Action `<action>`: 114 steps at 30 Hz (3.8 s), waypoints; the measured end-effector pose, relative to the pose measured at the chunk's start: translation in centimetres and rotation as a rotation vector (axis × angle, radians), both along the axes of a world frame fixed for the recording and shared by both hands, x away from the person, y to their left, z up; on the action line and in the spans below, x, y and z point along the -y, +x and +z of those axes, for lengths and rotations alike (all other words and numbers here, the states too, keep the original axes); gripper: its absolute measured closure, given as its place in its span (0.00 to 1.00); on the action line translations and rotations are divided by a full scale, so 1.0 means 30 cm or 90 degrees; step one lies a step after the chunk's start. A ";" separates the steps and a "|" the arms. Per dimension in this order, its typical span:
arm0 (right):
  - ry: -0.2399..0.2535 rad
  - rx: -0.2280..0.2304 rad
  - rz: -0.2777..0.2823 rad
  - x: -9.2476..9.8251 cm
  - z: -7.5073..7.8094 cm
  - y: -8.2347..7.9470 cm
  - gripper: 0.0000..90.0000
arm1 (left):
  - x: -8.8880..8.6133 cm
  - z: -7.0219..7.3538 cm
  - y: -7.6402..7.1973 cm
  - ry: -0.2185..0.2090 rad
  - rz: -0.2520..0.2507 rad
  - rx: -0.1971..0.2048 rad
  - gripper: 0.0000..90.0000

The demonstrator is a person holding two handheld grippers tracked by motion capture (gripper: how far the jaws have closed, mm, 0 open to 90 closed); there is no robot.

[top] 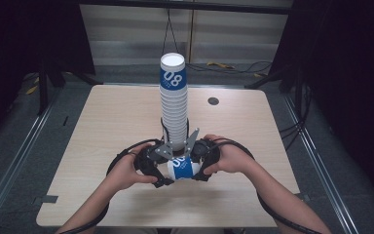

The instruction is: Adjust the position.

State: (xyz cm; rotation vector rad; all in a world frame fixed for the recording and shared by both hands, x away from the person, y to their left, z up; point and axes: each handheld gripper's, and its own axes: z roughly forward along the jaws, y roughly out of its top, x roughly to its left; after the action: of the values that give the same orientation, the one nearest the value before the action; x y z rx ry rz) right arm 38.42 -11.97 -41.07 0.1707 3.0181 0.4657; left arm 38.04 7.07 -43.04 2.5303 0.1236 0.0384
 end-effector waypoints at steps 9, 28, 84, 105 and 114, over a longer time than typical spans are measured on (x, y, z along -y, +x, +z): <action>0.001 -0.003 0.002 -0.004 -0.002 0.001 0.20 | 0.013 -0.006 -0.003 0.005 -0.007 0.011 0.25; 0.006 -0.005 0.012 -0.015 0.006 0.005 0.20 | 0.016 -0.013 -0.007 0.010 -0.015 0.020 0.32; 0.086 0.009 0.018 -0.001 0.015 -0.005 0.17 | -0.011 -0.011 0.002 0.001 -0.017 -0.006 0.34; 0.082 0.001 0.027 -0.010 0.014 -0.007 0.18 | -0.002 -0.020 -0.009 0.019 -0.013 -0.006 0.34; 0.115 0.007 0.018 0.010 0.004 -0.002 0.15 | -0.033 -0.014 0.001 -0.023 -0.018 -0.021 0.34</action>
State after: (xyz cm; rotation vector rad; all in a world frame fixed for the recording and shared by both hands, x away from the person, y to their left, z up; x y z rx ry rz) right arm 38.37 -12.26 -40.94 0.1365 2.9690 0.7405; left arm 38.08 8.06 -43.45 2.4967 0.1006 -0.0159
